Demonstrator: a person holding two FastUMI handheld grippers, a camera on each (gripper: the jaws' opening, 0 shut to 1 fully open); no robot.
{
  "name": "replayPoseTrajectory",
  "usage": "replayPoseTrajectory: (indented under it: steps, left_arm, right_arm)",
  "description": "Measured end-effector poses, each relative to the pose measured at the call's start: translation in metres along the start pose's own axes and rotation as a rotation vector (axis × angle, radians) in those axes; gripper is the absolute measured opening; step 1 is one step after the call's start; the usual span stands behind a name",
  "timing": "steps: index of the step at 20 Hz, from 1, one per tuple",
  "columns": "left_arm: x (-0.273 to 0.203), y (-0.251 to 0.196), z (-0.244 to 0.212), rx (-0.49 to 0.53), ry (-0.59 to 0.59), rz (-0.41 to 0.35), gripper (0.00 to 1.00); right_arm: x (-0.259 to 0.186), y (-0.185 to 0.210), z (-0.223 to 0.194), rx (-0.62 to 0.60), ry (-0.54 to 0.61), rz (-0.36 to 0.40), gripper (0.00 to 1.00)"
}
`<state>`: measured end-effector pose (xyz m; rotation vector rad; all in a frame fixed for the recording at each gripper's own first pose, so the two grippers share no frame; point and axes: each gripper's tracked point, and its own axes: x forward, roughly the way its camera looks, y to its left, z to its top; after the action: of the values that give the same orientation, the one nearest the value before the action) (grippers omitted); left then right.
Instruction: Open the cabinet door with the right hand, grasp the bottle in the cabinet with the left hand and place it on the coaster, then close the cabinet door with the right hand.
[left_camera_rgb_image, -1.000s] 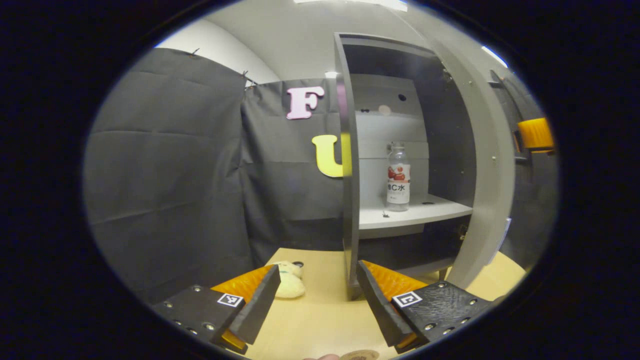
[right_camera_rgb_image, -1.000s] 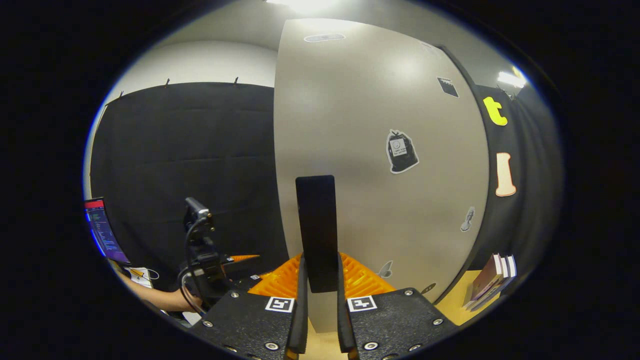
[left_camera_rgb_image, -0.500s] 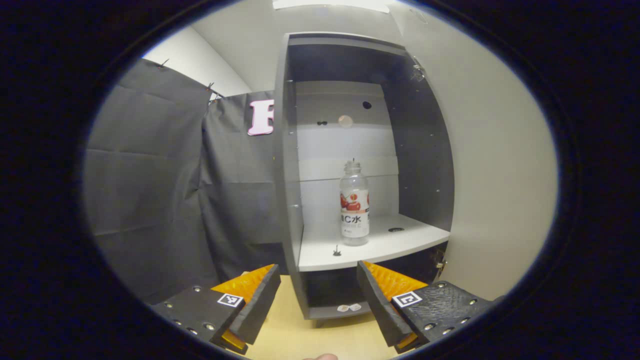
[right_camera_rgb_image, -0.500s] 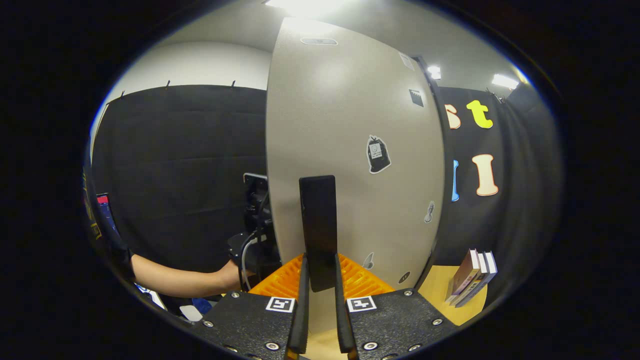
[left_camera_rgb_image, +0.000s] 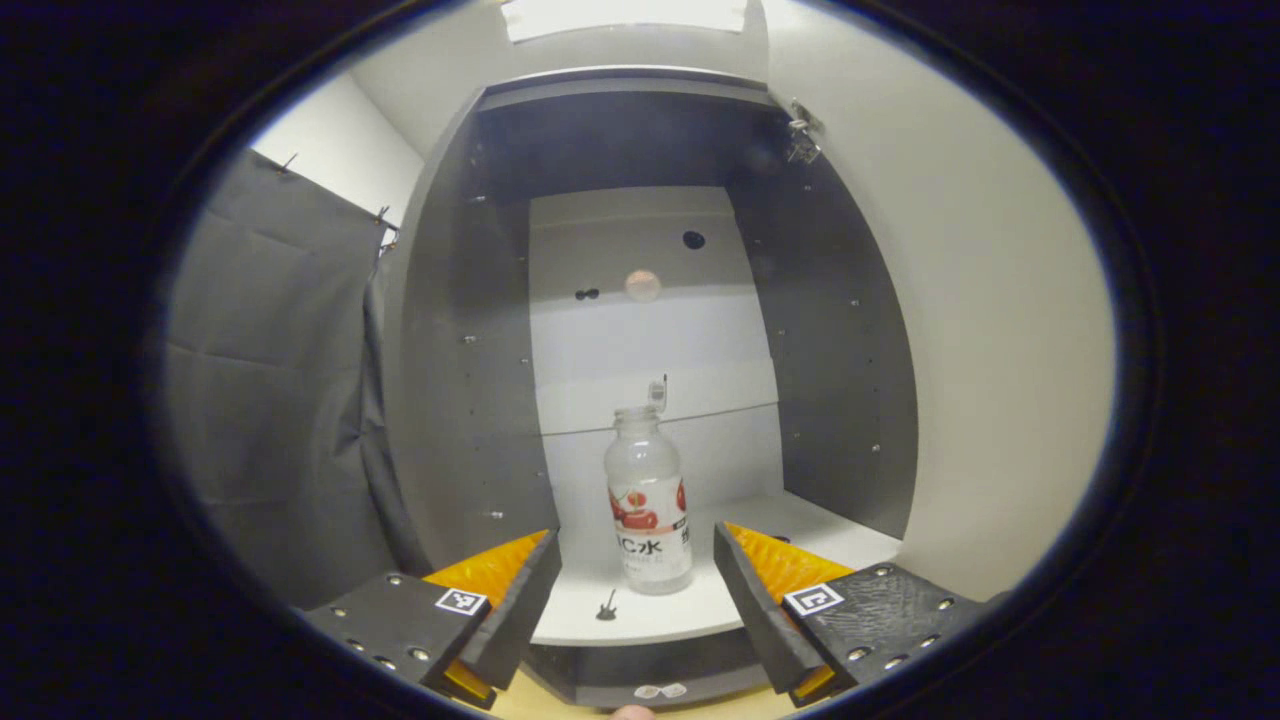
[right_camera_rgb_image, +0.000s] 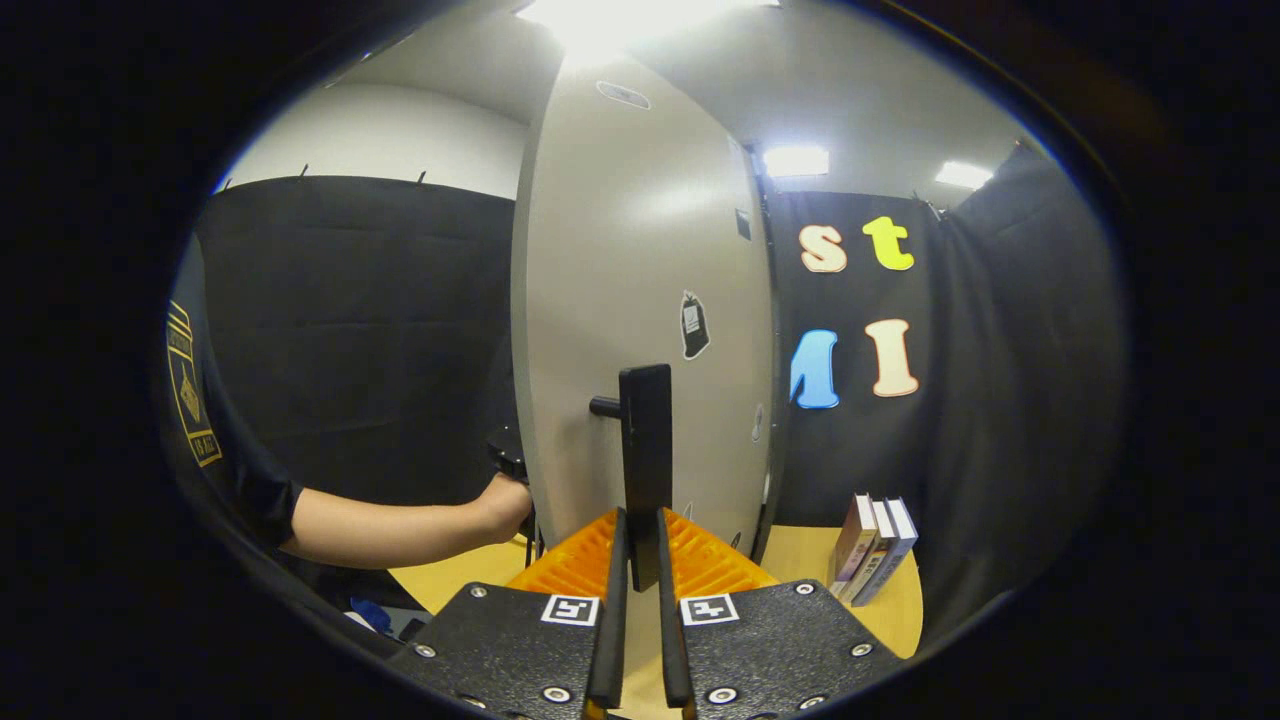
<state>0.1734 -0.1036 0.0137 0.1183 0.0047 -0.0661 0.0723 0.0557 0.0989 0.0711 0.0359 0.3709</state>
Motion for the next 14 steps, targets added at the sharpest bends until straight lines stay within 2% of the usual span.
replayPoseTrajectory:
  steps: [4, 5, 6, 7, 8, 9, 10, 11, 12, 13, 14]
  left_arm:
    - [0.027, -0.008, -0.005, 0.003, 0.016, 0.025, 0.92]
    - [0.031, -0.009, -0.010, -0.005, 0.035, 0.039, 0.92]
    - [0.034, -0.005, -0.018, -0.017, 0.062, 0.067, 0.89]
    - [0.038, -0.002, -0.021, -0.028, 0.075, 0.088, 0.89]
    - [0.041, 0.005, -0.023, -0.032, 0.082, 0.122, 0.94]
    - [0.047, 0.009, -0.023, -0.044, 0.078, 0.133, 0.89]
    - [0.052, 0.009, -0.022, -0.057, 0.075, 0.133, 0.92]
    - [0.060, 0.011, -0.023, -0.062, 0.077, 0.131, 0.89]
    - [0.064, 0.010, -0.023, -0.064, 0.082, 0.124, 0.94]
    - [0.070, 0.011, -0.023, -0.063, 0.086, 0.126, 0.94]
    - [0.075, 0.010, -0.023, -0.067, 0.087, 0.122, 0.92]
  right_arm:
    - [-0.019, -0.030, 0.005, 0.000, -0.015, -0.100, 0.22]
    - [-0.023, -0.044, 0.006, -0.015, -0.017, -0.124, 0.32]
    - [-0.026, -0.055, 0.005, -0.014, -0.010, -0.144, 0.34]
    - [-0.030, -0.068, 0.004, -0.007, -0.007, -0.171, 0.26]
    - [-0.032, -0.079, 0.003, -0.001, -0.002, -0.186, 0.27]
    - [-0.035, -0.082, 0.003, 0.003, 0.000, -0.172, 0.35]
    - [-0.036, -0.083, 0.000, -0.007, 0.000, -0.164, 0.45]
    - [-0.042, -0.090, 0.003, -0.043, -0.012, -0.176, 0.54]
    - [-0.051, -0.099, 0.008, -0.086, -0.027, -0.193, 0.80]
    - [-0.060, -0.104, 0.014, -0.114, -0.045, -0.201, 0.90]
    - [-0.062, -0.109, 0.013, -0.127, -0.062, -0.209, 0.94]
